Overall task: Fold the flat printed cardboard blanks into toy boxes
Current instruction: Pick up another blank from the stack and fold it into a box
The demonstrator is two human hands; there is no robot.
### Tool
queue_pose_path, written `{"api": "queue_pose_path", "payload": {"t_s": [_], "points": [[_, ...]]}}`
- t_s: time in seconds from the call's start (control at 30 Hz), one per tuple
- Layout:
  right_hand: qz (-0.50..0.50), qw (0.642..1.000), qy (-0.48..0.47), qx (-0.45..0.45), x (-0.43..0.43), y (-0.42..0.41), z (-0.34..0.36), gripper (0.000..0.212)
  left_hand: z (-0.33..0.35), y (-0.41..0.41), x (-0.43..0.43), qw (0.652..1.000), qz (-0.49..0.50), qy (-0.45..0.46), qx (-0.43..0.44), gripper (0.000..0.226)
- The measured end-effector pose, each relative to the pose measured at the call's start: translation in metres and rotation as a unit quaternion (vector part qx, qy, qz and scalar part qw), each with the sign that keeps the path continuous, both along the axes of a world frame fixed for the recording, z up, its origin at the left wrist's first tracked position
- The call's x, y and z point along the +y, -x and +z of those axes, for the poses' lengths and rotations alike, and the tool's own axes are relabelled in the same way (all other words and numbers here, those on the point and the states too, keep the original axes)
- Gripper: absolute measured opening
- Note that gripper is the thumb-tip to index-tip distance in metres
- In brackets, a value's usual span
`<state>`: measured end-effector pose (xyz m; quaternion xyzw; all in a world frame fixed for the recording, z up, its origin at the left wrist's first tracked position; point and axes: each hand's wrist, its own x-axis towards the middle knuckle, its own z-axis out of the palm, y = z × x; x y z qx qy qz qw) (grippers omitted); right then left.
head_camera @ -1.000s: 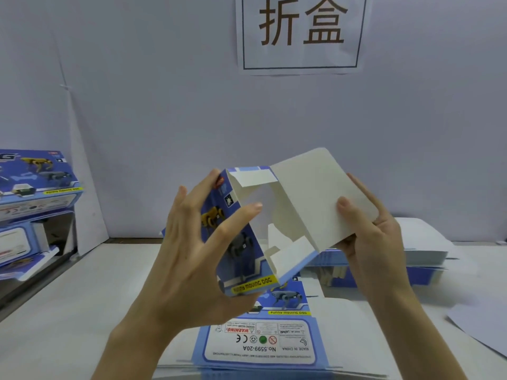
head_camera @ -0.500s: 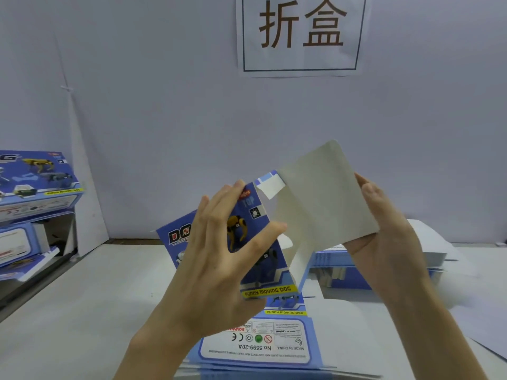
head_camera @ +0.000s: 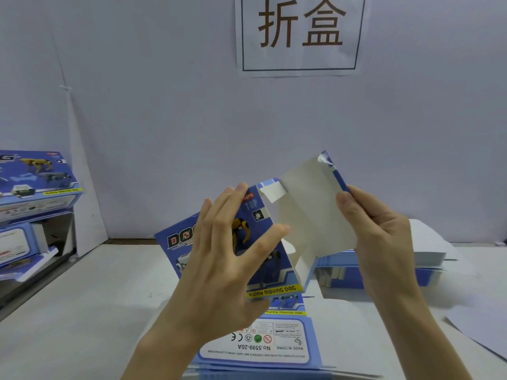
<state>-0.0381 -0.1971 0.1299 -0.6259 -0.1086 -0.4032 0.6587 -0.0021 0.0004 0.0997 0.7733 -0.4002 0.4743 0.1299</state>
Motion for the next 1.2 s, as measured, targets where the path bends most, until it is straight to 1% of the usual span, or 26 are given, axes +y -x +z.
{"api": "queue_pose_path", "payload": {"t_s": [0.07, 0.1, 0.17, 0.23, 0.3, 0.37, 0.5, 0.53, 0.63, 0.73, 0.87, 0.9, 1.07, 1.2], "points": [[-0.019, 1.000, 0.013, -0.021, 0.004, 0.003, 0.001, 0.033, 0.001, 0.001, 0.000, 1.000, 0.006, 0.005, -0.002, 0.083], [-0.019, 0.999, 0.025, -0.028, 0.008, 0.005, 0.001, 0.032, 0.001, 0.001, 0.000, 1.000, 0.012, 0.009, -0.004, 0.082], [0.003, 0.997, 0.078, -0.025, 0.020, 0.009, -0.002, 0.024, 0.002, 0.003, -0.001, 0.999, 0.022, 0.025, -0.002, 0.075], [0.020, 0.989, 0.146, -0.007, 0.035, 0.010, -0.006, 0.030, 0.002, 0.005, -0.002, 0.999, 0.025, 0.042, 0.007, 0.068], [0.005, 0.981, 0.196, -0.017, 0.046, 0.010, -0.010, 0.037, 0.002, 0.005, -0.001, 0.998, 0.022, 0.050, 0.018, 0.069], [-0.004, 0.977, 0.211, -0.024, 0.051, 0.010, -0.011, 0.038, 0.004, 0.005, 0.002, 0.998, 0.020, 0.054, 0.021, 0.072], [-0.004, 0.974, 0.226, -0.003, 0.054, 0.009, -0.015, 0.039, 0.006, 0.006, 0.003, 0.997, -0.002, 0.075, 0.011, 0.063], [0.006, 0.973, 0.229, 0.006, 0.055, 0.009, -0.015, 0.039, 0.006, 0.007, 0.002, 0.996, -0.007, 0.083, 0.010, 0.064], [0.078, 0.965, 0.245, 0.044, 0.052, 0.011, -0.014, 0.042, 0.004, 0.008, -0.001, 0.994, -0.012, 0.103, 0.017, 0.071], [0.092, 0.952, 0.287, 0.058, 0.047, 0.013, -0.011, 0.050, 0.004, 0.008, -0.002, 0.995, -0.005, 0.097, 0.023, 0.085], [0.144, 0.935, 0.323, 0.044, 0.038, 0.014, -0.009, 0.055, 0.005, 0.006, 0.004, 0.996, 0.020, 0.089, 0.017, 0.077], [0.140, 0.931, 0.335, 0.029, 0.035, 0.013, -0.009, 0.055, 0.006, 0.005, 0.005, 0.995, 0.020, 0.097, 0.024, 0.079], [0.045, 0.921, 0.386, -0.032, 0.034, 0.006, -0.014, 0.060, 0.010, 0.004, 0.011, 0.993, 0.008, 0.118, 0.023, 0.076], [0.036, 0.919, 0.389, -0.059, 0.038, 0.000, -0.019, 0.059, 0.011, 0.005, 0.012, 0.991, -0.002, 0.128, 0.026, 0.076]]}}
